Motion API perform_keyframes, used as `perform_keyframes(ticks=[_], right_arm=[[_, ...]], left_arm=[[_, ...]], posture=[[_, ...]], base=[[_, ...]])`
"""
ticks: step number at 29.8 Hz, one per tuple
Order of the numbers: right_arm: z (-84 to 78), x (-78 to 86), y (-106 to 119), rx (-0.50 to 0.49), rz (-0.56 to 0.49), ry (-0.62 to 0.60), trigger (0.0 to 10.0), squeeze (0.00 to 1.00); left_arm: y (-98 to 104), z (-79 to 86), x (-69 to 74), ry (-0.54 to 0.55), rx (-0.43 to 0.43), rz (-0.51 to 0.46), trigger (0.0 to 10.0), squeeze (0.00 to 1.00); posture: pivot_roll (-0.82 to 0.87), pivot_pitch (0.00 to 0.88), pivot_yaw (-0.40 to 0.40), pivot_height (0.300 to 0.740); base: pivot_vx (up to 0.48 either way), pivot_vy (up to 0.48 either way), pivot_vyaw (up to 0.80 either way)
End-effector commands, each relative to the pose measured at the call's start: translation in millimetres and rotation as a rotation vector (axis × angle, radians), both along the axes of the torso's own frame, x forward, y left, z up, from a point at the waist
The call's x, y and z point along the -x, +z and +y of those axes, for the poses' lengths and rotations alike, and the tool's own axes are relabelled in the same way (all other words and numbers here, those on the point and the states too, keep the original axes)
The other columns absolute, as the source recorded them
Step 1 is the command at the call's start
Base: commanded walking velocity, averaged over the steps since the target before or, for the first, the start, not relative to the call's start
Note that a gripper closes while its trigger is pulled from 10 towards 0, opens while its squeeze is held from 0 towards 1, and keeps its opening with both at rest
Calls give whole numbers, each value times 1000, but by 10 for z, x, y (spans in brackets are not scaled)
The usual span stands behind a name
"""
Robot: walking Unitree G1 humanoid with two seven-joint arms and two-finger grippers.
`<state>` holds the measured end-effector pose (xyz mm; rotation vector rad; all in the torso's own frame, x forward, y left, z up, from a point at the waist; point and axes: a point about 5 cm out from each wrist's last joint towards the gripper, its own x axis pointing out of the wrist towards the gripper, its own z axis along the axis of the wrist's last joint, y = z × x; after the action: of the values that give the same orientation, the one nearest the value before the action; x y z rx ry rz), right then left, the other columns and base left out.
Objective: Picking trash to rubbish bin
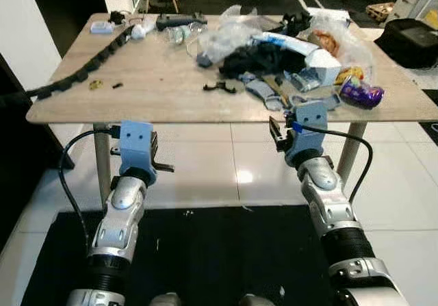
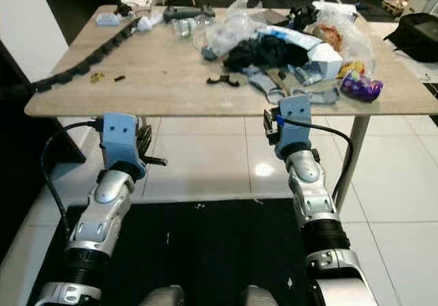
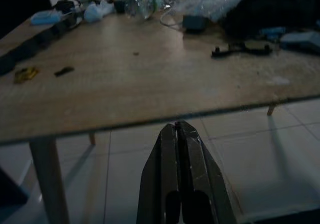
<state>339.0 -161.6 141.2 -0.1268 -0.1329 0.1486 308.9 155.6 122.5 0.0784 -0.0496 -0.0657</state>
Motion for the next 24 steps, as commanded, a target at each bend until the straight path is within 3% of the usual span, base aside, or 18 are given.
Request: perform_keyframes(ticks=[1,4,5,6,7,18,19,20,24], right_arm=[[41,13,-34,2,12,15,10000,0],[34,18,-45,4,19,15,10000,0],[36,25,-45,-7,21,23,10000,59],[41,32,-45,-19,23,33,10000,776],[47,37,-45,-26,23,41,10000,1000],[65,55,-61,-11,28,42,10000,1000],[67,55,-61,-10,28,43,10000,137],[73,57,-61,-10,28,47,10000,0],[109,71,-59,-14,24,74,10000,0]], left_arm=[[-6,24,-2,6,-6,13,10000,0],[0,23,-7,6,-5,11,10000,0],[1,24,-6,6,-5,11,10000,0],[2,24,-6,6,-5,11,10000,0],[1,24,-5,6,-6,12,10000,0],[3,15,3,3,-5,15,10000,0],[2,16,1,3,-6,16,10000,0],[1,17,-1,2,-6,16,10000,0],[-1,23,-1,1,-8,19,10000,0]], posture=[[31,25,-17,740],[31,25,-17,740],[31,28,-15,740],[31,28,-15,740],[31,28,-15,740],[30,32,-11,740],[32,34,-10,740],[31,34,-9,740],[32,35,-7,740]], base=[[307,0,0],[309,0,0],[315,0,0],[311,0,0],[311,0,0],[309,0,0],[311,0,0],[311,0,0],[311,0,0]])
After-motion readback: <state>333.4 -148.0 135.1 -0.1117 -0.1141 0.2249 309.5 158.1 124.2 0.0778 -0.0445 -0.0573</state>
